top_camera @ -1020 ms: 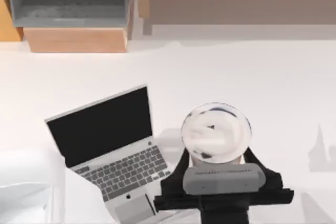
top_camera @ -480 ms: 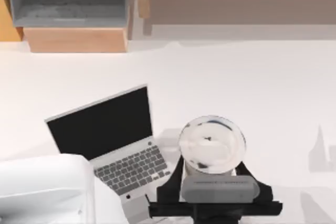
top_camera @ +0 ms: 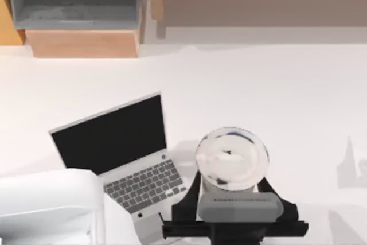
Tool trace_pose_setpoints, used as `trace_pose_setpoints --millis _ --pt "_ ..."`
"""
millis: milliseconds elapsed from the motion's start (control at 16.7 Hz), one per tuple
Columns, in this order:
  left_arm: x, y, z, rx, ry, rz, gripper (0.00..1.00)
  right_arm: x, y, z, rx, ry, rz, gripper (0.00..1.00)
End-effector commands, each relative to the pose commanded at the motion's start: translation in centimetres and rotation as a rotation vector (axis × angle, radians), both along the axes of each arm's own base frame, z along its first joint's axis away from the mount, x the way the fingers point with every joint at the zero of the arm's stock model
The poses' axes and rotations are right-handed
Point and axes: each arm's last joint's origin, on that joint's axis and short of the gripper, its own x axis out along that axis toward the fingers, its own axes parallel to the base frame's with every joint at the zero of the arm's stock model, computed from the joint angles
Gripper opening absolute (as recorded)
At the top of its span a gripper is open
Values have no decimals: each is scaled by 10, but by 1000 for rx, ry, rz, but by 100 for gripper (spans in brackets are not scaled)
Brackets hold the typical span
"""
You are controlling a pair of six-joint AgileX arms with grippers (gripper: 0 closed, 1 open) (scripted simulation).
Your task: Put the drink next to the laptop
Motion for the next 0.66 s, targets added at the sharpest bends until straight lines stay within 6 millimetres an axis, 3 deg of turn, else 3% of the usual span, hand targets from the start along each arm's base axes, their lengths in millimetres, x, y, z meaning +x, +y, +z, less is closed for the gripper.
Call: trace_pose_setpoints --millis 300,660 --pt "0 0 0 0 0 0 98 0 0 0 0 0 0 100" --pt "0 0 0 0 0 0 100 0 0 0 0 0 0 100"
